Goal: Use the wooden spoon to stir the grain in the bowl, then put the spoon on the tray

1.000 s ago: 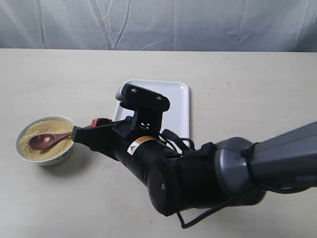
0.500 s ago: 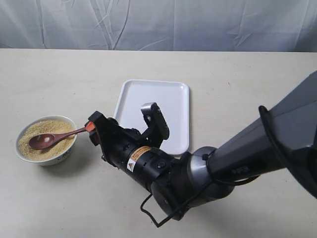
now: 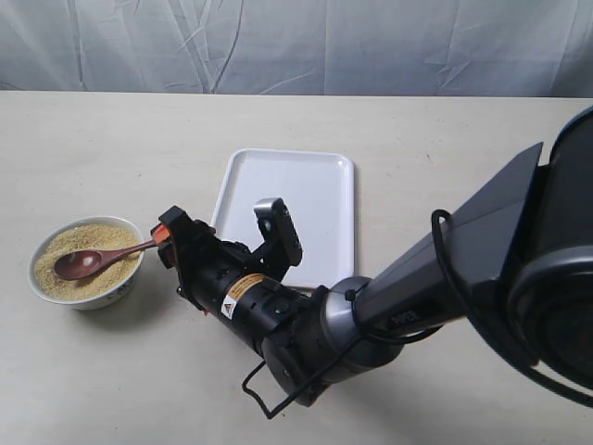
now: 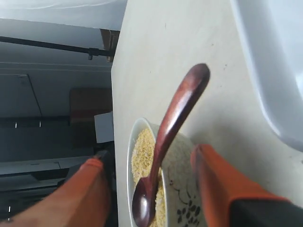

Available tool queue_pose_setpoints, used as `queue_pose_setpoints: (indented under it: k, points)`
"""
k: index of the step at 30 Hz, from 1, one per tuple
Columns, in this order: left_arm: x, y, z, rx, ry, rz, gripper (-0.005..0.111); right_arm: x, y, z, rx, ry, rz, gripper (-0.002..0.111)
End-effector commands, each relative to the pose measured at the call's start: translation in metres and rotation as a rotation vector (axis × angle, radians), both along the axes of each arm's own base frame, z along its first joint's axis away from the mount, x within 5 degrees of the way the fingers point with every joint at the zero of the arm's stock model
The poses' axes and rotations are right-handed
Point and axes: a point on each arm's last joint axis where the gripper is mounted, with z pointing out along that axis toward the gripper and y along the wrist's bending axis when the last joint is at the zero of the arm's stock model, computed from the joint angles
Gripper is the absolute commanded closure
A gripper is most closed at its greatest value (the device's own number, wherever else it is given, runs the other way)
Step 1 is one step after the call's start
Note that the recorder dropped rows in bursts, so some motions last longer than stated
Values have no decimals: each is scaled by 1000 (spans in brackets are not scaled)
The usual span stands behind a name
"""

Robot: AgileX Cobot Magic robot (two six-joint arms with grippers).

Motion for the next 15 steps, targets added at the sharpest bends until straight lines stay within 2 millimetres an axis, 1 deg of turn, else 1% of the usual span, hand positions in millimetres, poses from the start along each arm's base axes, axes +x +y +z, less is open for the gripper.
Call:
queue_pose_setpoints:
  k: [1,9,11,15]
  points:
    - [0,0,-1,2,-4,2,106,3,2,2,-4,11,-5,57]
    - [0,0,-1,2,-2,1,106,3,1,0,-21,27,-17,57]
    - [0,0,-1,2,-2,1,106,7,0,-1,-47,-2,-45,57]
    - [0,0,-1,2,-2,1,106,11,3,-3,-30,-3,-74,57]
